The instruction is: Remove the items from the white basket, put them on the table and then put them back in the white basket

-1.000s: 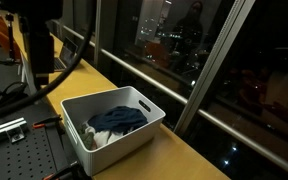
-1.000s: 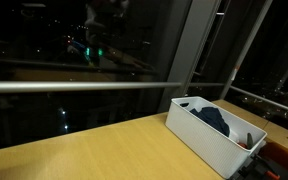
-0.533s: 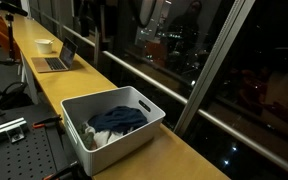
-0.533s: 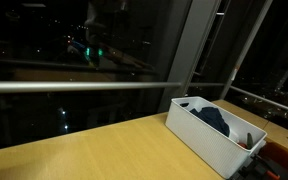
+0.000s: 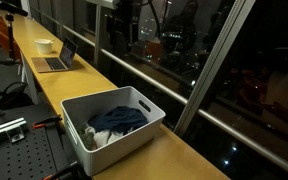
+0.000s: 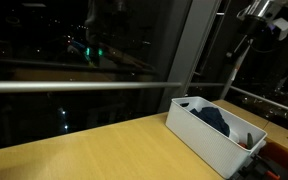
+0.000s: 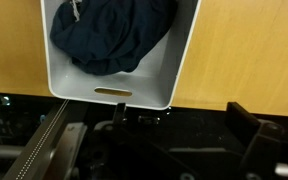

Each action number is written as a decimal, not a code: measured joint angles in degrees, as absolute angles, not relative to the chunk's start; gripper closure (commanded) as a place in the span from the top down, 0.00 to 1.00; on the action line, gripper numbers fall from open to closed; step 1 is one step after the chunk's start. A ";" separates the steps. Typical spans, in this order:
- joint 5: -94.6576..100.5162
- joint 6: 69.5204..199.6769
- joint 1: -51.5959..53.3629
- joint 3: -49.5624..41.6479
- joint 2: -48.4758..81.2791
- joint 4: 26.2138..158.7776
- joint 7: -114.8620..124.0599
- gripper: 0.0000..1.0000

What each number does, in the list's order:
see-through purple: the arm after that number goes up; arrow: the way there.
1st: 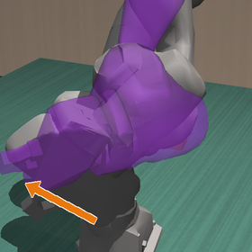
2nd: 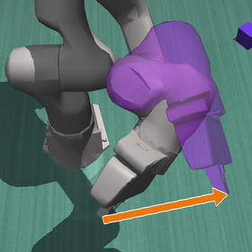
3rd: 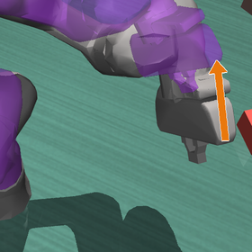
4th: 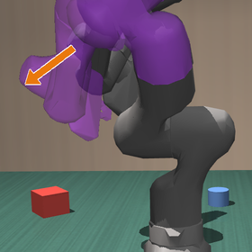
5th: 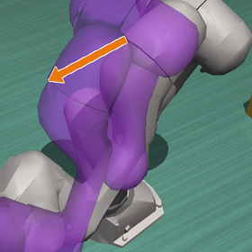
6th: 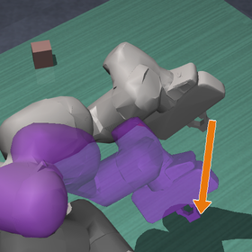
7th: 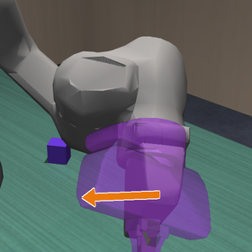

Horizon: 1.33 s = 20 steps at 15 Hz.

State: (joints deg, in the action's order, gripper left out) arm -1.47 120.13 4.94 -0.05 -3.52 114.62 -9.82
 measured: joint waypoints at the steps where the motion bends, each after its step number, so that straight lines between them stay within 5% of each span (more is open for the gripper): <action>1: -0.76 120.07 4.79 -0.02 -1.08 112.40 -8.76 1.00; 20: -2.51 123.93 -1.73 -1.49 25.11 107.12 -1.92 1.00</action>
State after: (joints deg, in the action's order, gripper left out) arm -2.51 123.93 -1.73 -1.49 25.11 107.12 -1.92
